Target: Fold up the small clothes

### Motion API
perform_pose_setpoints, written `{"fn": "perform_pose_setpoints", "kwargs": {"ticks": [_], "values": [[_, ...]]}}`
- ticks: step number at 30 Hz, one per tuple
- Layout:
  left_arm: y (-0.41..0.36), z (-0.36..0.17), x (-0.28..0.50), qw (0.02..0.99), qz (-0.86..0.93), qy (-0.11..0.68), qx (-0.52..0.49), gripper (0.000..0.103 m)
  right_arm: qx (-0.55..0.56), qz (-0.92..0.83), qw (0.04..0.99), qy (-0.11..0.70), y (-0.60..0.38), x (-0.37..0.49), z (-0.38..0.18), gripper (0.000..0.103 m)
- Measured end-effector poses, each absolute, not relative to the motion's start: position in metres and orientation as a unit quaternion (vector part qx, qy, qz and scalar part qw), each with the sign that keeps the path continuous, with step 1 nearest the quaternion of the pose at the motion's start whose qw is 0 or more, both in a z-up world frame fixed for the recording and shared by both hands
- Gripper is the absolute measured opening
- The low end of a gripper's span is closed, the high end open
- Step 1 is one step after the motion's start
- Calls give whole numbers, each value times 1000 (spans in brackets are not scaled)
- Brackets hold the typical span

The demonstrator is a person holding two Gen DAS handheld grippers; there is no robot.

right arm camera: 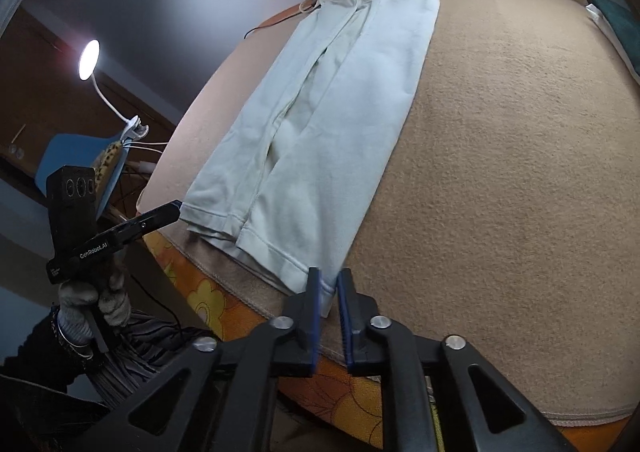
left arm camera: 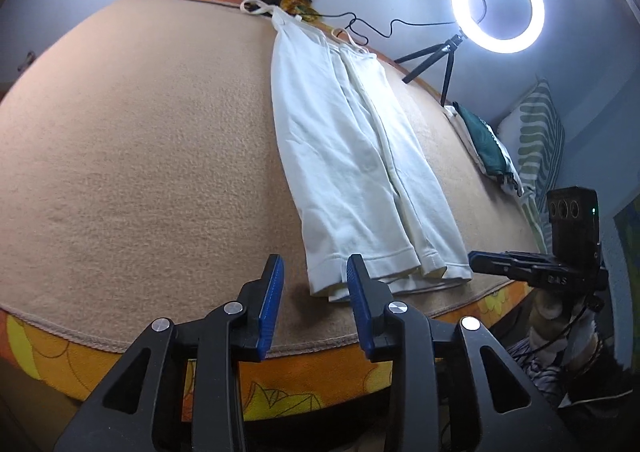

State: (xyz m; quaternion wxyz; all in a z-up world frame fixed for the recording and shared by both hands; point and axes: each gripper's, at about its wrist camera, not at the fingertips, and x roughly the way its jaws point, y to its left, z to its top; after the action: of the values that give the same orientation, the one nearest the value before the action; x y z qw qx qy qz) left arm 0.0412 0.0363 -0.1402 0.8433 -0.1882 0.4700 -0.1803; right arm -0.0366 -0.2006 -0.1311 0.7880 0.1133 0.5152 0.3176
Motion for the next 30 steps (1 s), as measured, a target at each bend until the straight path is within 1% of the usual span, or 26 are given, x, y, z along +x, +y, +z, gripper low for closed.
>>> {"fn": "perform_pose_setpoints", "kwargs": {"ticks": [1, 3, 6, 9, 10, 11, 12, 13, 14, 16, 19, 24, 30], "values": [[36, -142, 43, 839, -183, 474, -194, 31, 120, 318, 787, 515, -202, -36, -132, 47], [35, -147, 48, 827, -192, 485, -211, 31, 135, 325, 780, 517, -203, -33, -135, 45], [32, -152, 54, 810, -209, 498, -229, 31, 145, 330, 775, 519, -198, -31, -139, 39], [34, -155, 57, 801, -217, 501, -244, 27, 147, 336, 773, 517, -194, -31, -140, 32], [35, -155, 58, 799, -218, 503, -247, 17, 152, 339, 772, 516, -193, -30, -142, 30], [35, -156, 59, 799, -218, 504, -246, 6, 156, 343, 768, 518, -192, -30, -143, 27], [36, -156, 58, 800, -216, 502, -246, 5, 160, 348, 763, 520, -191, -29, -144, 21], [38, -157, 57, 800, -216, 500, -250, 5, 166, 352, 758, 523, -191, -28, -146, 15], [40, -157, 56, 798, -219, 499, -258, 5, 178, 355, 752, 526, -192, -27, -149, 13], [42, -154, 55, 797, -223, 494, -266, 4, 202, 359, 742, 528, -196, -25, -151, 7], [45, -150, 55, 796, -226, 487, -280, 4, 242, 366, 729, 526, -204, -21, -152, 4], [50, -138, 62, 788, -237, 473, -314, 4, 305, 379, 715, 502, -217, -15, -141, 4], [53, -112, 84, 806, -240, 445, -309, 4, 319, 375, 722, 486, -219, -2, -125, 4]]}}
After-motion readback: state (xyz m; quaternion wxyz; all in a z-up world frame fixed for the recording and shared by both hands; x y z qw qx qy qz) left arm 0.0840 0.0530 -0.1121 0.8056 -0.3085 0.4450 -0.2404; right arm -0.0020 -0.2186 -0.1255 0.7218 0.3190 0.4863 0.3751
